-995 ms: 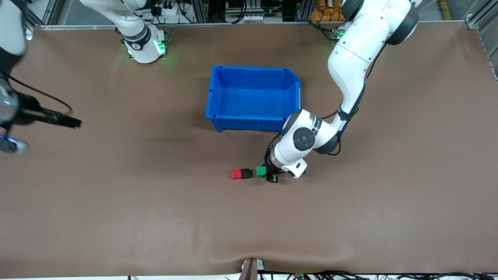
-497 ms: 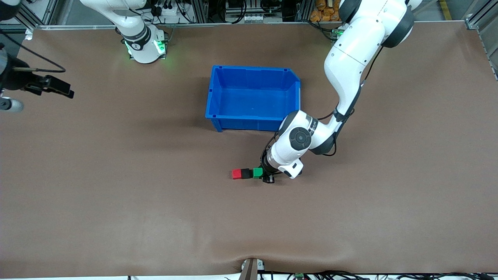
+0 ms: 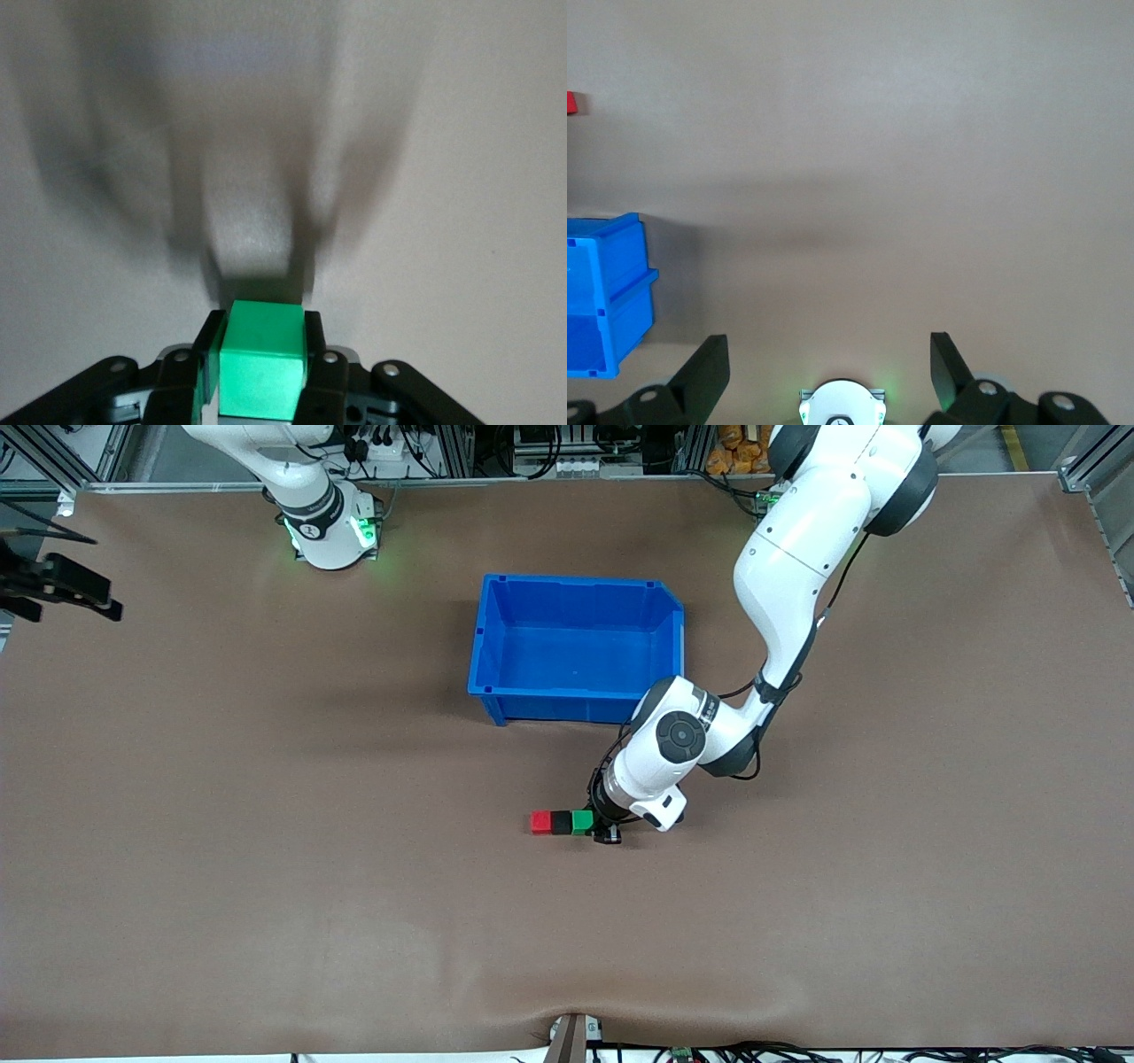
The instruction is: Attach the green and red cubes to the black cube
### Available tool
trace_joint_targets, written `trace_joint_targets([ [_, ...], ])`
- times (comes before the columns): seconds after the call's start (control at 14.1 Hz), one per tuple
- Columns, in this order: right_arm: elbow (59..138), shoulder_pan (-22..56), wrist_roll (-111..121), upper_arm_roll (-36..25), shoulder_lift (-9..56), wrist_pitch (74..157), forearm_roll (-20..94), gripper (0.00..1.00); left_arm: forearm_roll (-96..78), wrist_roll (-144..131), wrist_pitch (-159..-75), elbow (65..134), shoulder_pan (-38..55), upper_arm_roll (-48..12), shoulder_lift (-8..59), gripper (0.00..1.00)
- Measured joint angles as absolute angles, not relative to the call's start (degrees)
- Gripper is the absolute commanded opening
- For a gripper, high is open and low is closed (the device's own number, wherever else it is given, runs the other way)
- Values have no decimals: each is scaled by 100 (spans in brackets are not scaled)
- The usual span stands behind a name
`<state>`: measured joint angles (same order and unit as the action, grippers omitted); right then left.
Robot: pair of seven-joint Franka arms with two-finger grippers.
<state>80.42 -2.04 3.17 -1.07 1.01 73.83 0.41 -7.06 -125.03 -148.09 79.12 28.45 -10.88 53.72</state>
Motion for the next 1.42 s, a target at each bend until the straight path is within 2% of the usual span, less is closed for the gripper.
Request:
trace_joint_targets([
  [0.21,7647,-190,363,-100,349,6979,40,100,-706,-12568,-14858,7850,2957,-1079,5420,0],
  [0.43,7500,-231,365,-143,383,7020,37,100,-706,-12570,-14818,7819,3019,-1069,5426,0],
  [0.92,7564,-222,398,-145,305,7039,45,100,-522,-12570,-13781,7647,2927,-1010,5294,0],
  [0.99,7659,-195,399,-140,221,7039,44,100,-511,-12570,-13742,7647,2911,-1009,5278,12],
  [1.14,7913,-179,400,-141,0,7079,42,100,-508,-12569,-13720,7647,2899,-1009,5271,82],
  [1.21,8063,-177,413,-140,-126,7177,42,100,-505,-12566,-13715,7647,2899,-1009,5271,100],
  [1.42,8624,-166,520,-129,-555,7607,42,100,-254,-12468,-13674,7642,2900,-1019,5223,100],
])
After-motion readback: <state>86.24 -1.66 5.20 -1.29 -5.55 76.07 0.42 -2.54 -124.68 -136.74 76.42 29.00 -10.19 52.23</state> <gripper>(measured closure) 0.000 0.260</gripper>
